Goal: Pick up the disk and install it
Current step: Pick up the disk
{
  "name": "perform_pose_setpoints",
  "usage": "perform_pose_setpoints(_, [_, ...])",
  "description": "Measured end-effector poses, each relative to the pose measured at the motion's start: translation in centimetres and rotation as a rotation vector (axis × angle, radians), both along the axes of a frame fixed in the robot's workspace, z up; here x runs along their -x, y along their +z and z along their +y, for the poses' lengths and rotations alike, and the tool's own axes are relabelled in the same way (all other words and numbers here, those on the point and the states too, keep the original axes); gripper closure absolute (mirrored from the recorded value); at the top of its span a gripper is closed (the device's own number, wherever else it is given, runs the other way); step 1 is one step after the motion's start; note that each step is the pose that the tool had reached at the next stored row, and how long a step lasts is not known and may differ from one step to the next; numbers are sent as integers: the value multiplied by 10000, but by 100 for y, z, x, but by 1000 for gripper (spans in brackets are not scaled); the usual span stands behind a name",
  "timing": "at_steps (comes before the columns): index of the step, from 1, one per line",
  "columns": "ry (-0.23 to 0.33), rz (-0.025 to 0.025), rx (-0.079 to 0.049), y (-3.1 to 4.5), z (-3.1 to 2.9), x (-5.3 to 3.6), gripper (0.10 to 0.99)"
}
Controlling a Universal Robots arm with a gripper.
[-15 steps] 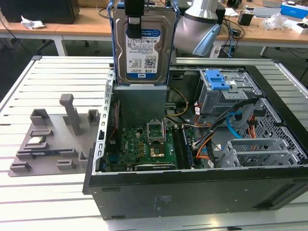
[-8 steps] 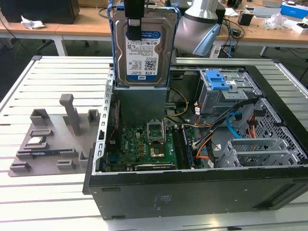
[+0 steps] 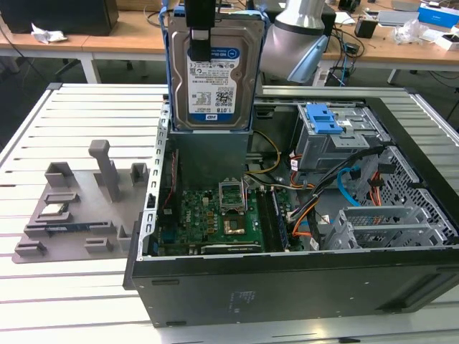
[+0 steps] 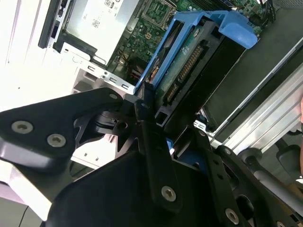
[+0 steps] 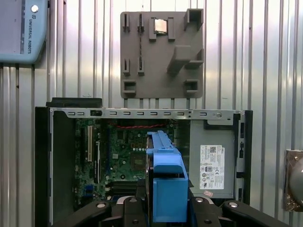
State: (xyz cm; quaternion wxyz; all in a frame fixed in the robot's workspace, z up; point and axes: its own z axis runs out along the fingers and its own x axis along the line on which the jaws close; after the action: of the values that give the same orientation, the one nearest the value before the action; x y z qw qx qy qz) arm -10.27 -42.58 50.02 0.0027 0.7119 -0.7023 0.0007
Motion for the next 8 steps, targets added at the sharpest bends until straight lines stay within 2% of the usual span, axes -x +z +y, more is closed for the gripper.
perform_pose_setpoints(8, [0,1,2,-6,-19,0,722])
